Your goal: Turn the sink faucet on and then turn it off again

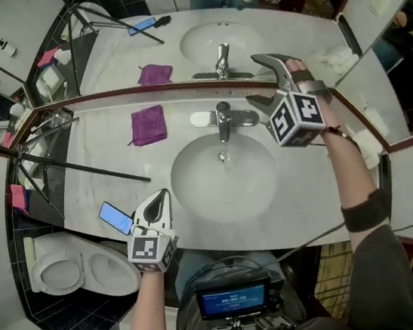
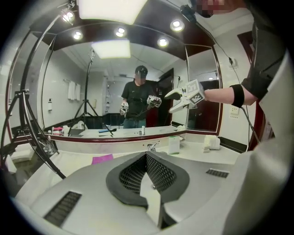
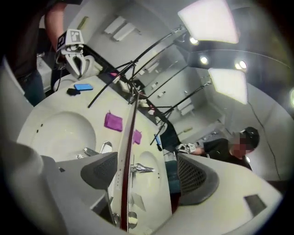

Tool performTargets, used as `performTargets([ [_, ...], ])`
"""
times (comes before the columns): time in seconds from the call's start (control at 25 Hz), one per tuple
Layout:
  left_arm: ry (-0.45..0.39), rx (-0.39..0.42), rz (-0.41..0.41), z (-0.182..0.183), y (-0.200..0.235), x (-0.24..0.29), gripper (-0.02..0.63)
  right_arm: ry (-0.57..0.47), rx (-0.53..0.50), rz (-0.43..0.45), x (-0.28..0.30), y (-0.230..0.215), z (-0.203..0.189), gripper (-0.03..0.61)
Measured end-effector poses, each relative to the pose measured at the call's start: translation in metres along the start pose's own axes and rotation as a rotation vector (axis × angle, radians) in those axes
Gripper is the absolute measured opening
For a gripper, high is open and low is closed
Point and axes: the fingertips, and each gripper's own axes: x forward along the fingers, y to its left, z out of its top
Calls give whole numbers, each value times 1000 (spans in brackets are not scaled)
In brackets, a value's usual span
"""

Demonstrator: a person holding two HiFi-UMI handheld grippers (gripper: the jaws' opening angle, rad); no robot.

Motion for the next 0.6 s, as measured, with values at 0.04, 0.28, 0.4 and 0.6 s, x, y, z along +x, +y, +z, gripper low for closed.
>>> performTargets([
  [0.04,1,-5,3,-2,-1,0,0,8,-31,38,14,13,1,431],
  [0.28,14,-21,11,-20,-2,1,0,67,-131,227,83,88,-17,433],
  [0.4,15,-27,16,-26,3,2,0,95,-152,305,107,121,-30,433],
  [0.6,18,-31,30,-32,14,-3,0,136,-178,426,129,170,-46,423],
])
